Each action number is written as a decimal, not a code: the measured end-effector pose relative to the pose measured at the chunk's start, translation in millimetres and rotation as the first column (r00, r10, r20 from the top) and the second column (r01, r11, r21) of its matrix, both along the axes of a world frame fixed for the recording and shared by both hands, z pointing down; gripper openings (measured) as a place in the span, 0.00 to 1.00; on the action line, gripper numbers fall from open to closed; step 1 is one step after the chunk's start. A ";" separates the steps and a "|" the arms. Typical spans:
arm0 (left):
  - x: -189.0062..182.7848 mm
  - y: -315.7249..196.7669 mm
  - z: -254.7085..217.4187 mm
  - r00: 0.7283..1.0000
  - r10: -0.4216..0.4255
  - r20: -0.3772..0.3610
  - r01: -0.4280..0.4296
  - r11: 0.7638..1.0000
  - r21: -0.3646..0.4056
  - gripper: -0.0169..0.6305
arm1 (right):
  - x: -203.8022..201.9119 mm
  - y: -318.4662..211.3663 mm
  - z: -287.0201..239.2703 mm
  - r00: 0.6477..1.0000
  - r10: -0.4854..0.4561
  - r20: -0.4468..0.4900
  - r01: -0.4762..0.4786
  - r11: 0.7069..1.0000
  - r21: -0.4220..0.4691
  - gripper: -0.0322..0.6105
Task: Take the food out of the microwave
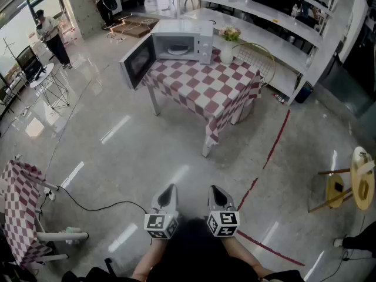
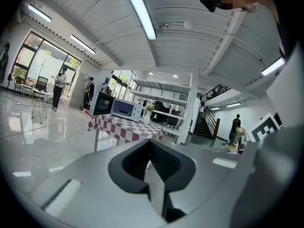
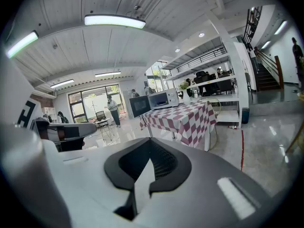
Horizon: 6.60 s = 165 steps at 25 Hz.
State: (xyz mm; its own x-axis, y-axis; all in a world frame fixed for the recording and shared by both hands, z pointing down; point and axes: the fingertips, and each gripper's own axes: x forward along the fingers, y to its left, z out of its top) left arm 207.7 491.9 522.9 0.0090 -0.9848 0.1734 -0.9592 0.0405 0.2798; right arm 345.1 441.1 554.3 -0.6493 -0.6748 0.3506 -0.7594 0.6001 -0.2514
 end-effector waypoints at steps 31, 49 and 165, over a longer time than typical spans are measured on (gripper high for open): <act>-11.7 -21.0 5.3 1.000 0.024 -0.004 -0.024 0.999 0.023 0.04 | -21.4 -21.2 -1.7 0.999 0.035 -0.008 -0.035 0.999 0.036 0.05; -93.8 -75.2 2.6 0.999 -0.049 0.023 0.049 0.999 0.012 0.04 | -88.7 -83.6 -5.3 1.000 0.024 -0.006 -0.023 0.998 0.051 0.05; -313.2 -428.3 25.2 0.996 -0.077 -0.044 0.074 0.995 -0.060 0.04 | -303.1 -445.5 8.8 0.993 0.023 -0.115 -0.020 1.000 0.024 0.05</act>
State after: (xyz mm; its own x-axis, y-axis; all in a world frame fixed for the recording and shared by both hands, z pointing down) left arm -105.5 63.6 548.0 -0.0555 -0.9711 0.2320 -0.9389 0.1298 0.3187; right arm 41.9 -4.4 563.1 -0.5905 -0.6969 0.4069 -0.7955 0.5877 -0.1480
